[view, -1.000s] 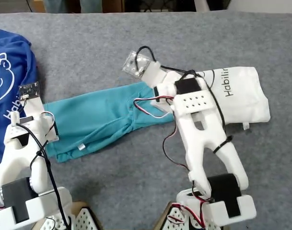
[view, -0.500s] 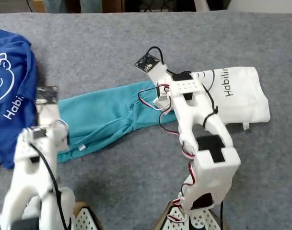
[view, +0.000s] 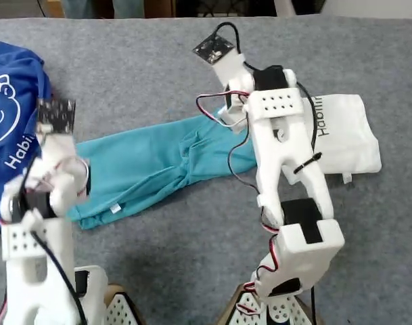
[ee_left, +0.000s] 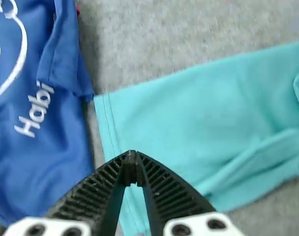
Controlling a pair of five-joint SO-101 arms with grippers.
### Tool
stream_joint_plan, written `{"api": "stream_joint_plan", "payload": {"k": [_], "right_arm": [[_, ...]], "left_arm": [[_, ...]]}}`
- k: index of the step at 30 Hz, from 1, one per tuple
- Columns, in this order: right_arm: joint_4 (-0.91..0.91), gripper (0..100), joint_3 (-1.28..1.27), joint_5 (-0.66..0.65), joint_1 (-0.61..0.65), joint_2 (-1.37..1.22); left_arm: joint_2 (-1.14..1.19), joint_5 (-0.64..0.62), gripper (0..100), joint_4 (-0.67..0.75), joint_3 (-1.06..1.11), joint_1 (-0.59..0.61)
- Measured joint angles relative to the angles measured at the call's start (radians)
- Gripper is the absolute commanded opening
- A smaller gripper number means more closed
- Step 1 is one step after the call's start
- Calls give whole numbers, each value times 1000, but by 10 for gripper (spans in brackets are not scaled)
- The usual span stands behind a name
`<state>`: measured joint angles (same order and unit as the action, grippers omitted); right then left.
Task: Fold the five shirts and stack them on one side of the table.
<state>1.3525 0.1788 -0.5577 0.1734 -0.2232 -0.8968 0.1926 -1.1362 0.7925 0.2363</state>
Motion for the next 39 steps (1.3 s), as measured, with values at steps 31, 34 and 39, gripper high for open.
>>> {"api": "stream_joint_plan", "payload": {"k": [31,34,39], "right_arm": [[75,15,404,244,259,-407],[149,15,506,270,247,-407],[342,15,617,279,210,-407]], "left_arm": [[1071,75,29,404,-405,166],[1011,75,29,404,-376,180],[965,75,29,413,-331,172]]}}
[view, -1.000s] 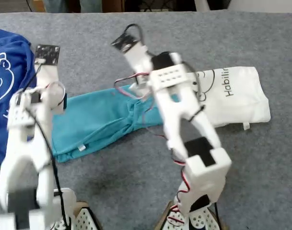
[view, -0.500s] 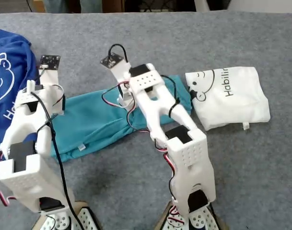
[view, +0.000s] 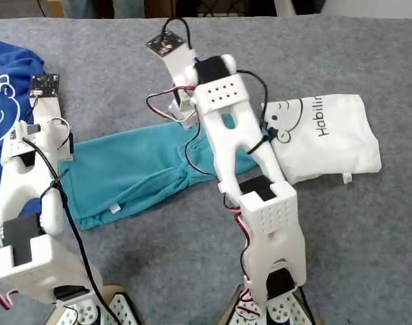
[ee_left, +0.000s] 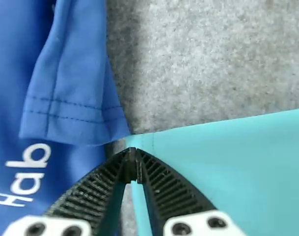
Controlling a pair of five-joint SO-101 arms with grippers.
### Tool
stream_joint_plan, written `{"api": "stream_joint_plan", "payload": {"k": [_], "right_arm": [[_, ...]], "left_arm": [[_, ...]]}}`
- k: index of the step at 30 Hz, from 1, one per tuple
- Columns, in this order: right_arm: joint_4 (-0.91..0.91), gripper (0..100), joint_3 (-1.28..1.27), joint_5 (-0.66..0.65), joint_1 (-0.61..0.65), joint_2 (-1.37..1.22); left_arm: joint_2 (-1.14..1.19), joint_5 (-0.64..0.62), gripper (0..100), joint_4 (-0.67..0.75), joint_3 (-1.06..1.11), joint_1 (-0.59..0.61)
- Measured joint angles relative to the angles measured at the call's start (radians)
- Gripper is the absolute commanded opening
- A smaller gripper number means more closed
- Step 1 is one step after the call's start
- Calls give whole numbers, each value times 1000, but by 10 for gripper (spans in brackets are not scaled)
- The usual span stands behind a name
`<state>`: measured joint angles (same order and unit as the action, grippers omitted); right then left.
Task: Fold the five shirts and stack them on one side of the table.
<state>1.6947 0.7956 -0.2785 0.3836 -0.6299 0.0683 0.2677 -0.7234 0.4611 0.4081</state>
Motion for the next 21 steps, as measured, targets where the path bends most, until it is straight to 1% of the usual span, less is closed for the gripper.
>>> {"api": "stream_joint_plan", "payload": {"k": [5,8,13,17,21], "right_arm": [[52,15,-31,89,-28,0],[44,15,-110,101,-26,0],[-137,15,-264,104,-31,-11],[-290,15,-310,104,-11,-110],[-296,15,-308,106,2,-152]], "left_arm": [[2,-2,29,74,54,-3],[18,-2,29,89,61,-3],[63,-2,29,91,61,-3],[68,0,29,92,61,-3],[68,0,29,92,61,8]]}}
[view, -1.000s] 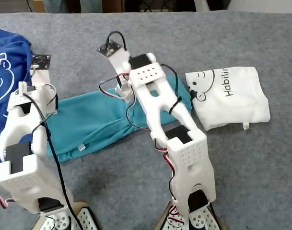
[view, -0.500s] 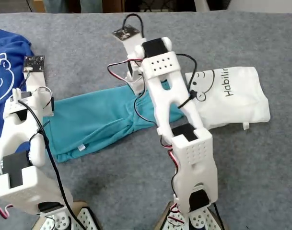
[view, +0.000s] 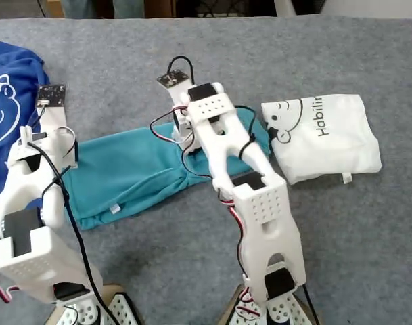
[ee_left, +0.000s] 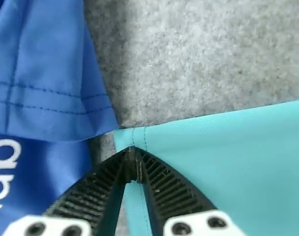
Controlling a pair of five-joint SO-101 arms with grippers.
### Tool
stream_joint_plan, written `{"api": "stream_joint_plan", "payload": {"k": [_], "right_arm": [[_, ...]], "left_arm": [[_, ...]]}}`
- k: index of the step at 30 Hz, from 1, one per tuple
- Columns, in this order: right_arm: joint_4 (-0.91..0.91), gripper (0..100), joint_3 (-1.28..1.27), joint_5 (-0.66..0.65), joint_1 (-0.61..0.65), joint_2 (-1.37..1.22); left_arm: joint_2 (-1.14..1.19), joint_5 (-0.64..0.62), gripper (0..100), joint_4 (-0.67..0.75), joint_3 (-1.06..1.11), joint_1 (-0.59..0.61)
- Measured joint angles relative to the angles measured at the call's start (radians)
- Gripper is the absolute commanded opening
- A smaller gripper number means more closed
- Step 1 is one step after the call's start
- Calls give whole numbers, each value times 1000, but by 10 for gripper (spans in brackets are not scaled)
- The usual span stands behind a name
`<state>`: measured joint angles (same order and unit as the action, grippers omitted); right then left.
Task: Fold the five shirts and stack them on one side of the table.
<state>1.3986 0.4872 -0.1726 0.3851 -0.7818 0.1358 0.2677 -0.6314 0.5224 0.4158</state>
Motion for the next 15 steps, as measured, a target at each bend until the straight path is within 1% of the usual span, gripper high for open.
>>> {"api": "stream_joint_plan", "payload": {"k": [5,8,11,15], "right_arm": [[132,15,78,0,-5,15],[195,15,163,0,-38,71],[253,15,245,-2,-80,121],[325,15,319,-2,-149,143]], "left_arm": [[-35,0,31,-8,2,55],[-133,0,46,-60,2,78],[-222,14,103,-121,2,95],[-269,35,120,-227,-51,173]]}}
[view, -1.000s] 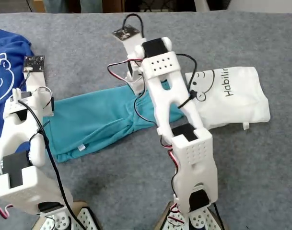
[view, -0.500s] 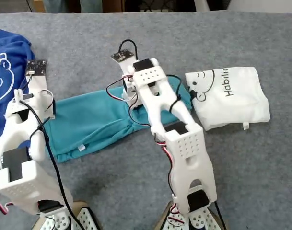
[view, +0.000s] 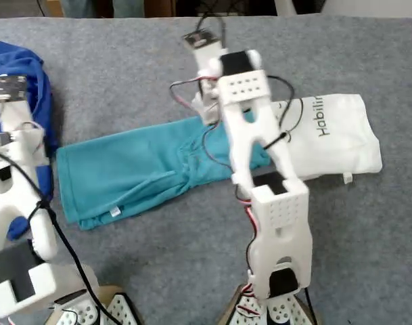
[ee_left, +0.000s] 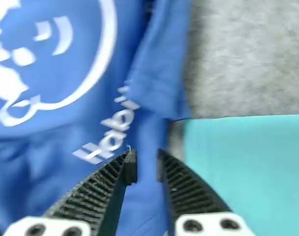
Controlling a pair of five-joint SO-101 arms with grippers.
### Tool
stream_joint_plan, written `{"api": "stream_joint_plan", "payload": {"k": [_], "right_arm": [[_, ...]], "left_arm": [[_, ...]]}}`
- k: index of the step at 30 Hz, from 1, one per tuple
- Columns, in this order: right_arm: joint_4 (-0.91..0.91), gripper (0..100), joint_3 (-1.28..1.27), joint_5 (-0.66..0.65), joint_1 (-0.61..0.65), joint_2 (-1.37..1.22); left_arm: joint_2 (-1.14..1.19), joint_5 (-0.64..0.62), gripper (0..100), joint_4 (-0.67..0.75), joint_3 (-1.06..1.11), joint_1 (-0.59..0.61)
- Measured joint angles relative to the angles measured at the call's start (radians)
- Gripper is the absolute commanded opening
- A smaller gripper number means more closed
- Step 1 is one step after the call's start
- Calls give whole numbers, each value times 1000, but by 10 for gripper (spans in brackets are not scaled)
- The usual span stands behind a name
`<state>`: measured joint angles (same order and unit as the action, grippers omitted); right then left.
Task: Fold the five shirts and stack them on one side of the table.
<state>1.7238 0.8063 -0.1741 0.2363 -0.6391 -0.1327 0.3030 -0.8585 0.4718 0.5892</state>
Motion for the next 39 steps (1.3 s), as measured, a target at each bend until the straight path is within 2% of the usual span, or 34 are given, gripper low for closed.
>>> {"api": "stream_joint_plan", "payload": {"k": [3,5,7,9,12,21,25,30,39], "right_arm": [[23,15,17,0,-28,0],[29,15,17,0,-29,0],[31,15,17,0,-28,0],[31,15,17,0,-26,0],[31,15,17,0,-17,0],[34,15,17,0,2,0],[34,15,17,0,14,0],[34,15,17,0,51,0],[34,15,17,0,74,0]], "left_arm": [[0,46,131,-138,-71,43],[6,81,192,-267,-120,37],[14,84,250,-396,-153,14],[25,86,266,-502,-184,-14],[38,40,267,-575,-192,-37],[193,-21,266,-588,-192,-17],[315,-84,266,-514,-192,-29],[433,-103,266,-466,-204,-37],[453,-107,104,-453,-218,-46]]}}
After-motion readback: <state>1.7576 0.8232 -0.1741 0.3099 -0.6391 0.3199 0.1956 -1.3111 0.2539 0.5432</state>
